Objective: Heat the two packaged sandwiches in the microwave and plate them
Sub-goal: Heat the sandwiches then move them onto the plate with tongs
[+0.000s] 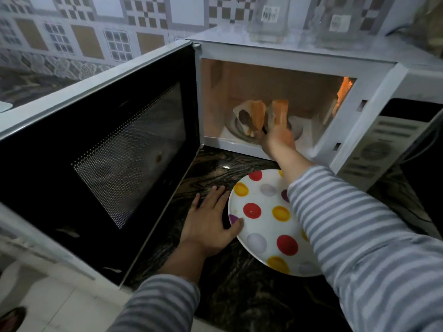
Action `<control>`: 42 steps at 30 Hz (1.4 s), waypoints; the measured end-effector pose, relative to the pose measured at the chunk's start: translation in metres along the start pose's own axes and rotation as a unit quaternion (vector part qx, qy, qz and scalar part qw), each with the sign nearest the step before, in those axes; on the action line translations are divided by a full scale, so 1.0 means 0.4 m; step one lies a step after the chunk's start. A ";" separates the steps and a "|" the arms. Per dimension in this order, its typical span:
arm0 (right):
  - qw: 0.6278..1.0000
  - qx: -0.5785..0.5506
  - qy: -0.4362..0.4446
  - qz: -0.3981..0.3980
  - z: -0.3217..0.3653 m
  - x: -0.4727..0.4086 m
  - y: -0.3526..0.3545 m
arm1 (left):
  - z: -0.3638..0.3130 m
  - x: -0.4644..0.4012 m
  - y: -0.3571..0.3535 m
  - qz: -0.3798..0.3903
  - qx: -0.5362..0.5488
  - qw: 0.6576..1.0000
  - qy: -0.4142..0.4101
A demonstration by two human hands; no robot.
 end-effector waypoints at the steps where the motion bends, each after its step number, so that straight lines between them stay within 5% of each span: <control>1: 1.000 -0.002 0.001 -0.008 -0.009 0.011 0.017 | -0.001 0.000 0.000 0.003 -0.002 1.000 -0.001; 10: 0.997 0.005 0.073 -0.001 -0.133 0.293 0.179 | -0.005 -0.005 -0.005 0.030 -0.025 0.999 0.004; 20: 0.998 0.030 0.051 0.018 -0.305 0.579 0.148 | -0.009 0.009 -0.012 0.048 -0.068 0.996 0.016; 31: 0.994 0.104 0.035 0.019 -0.319 0.616 0.140 | -0.009 0.009 -0.016 0.054 -0.076 0.995 0.017; 42: 0.999 -0.006 0.032 0.044 -0.254 0.536 0.235 | -0.010 0.015 -0.014 0.050 -0.060 0.997 0.015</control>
Point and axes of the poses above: each hand's wrist, its own x-axis away from the middle knuckle, its own y-axis out of the back of the hand, z = x × y, the point moved 10 cm from there along -x, towards the middle knuckle, and after that the axes turned 10 degrees about -x, right-handed, at the moved point
